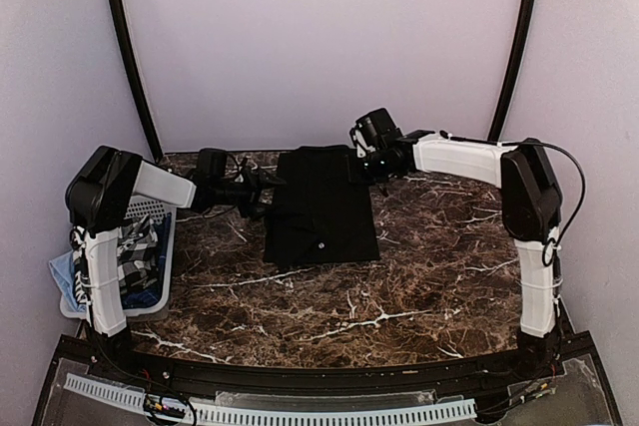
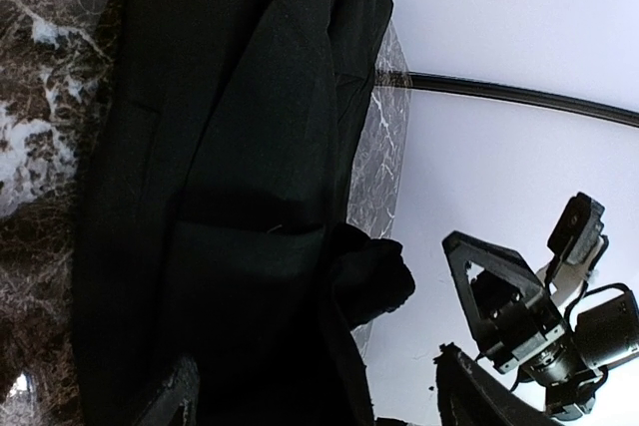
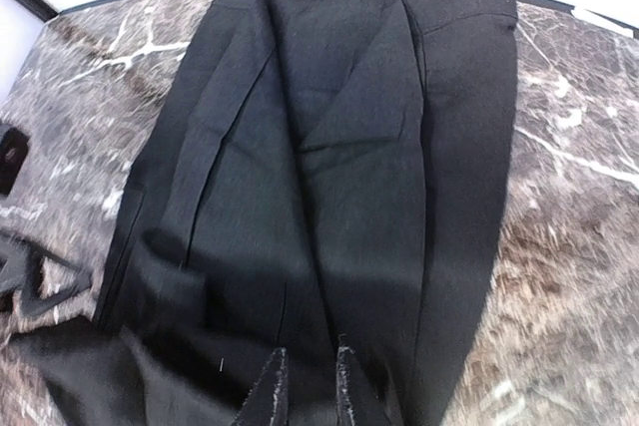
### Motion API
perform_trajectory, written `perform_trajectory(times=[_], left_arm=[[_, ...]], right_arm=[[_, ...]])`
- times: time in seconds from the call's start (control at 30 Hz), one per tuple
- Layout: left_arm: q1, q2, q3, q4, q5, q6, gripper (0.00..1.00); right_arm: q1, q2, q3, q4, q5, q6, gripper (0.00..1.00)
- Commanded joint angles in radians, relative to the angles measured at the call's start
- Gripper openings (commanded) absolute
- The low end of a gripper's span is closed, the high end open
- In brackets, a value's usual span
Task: Fold and stack the long sleeve shirts
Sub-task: Smooth out the 2/3-rectangle-folded shirt at the center of the board.
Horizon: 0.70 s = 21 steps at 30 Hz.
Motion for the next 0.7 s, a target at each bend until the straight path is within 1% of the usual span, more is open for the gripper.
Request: perform_trajectory(times=[0.0, 0.17, 0.33, 0.47, 0.6, 0.67], left_arm=[[0.004, -0.002, 0.016, 0.033, -0.007, -0.013, 0.81], [0.004, 0.000, 0.018, 0.038, -0.005, -0.018, 0.80], [0.004, 0.003, 0.033, 0.027, -0.002, -0.012, 0.80], [0.004, 0.009, 0.048, 0.013, 0.002, -0.003, 0.80], [0.004, 0.019, 0.054, 0.003, 0.004, 0.004, 0.80], [0.004, 0.020, 0.056, -0.003, 0.005, 0.011, 0.80]], right_arm=[[0.042, -0.135, -0.121, 0.077, -0.092, -0.031, 0.15], [0.121, -0.141, -0.207, 0.140, -0.222, -0.040, 0.15], [0.145, -0.077, -0.217, 0.192, -0.267, 0.008, 0.13], [0.131, 0.016, -0.129, 0.184, -0.235, 0.034, 0.13], [0.099, 0.137, 0.021, 0.097, -0.154, 0.076, 0.13], [0.078, 0.185, 0.062, 0.046, -0.104, 0.104, 0.13]])
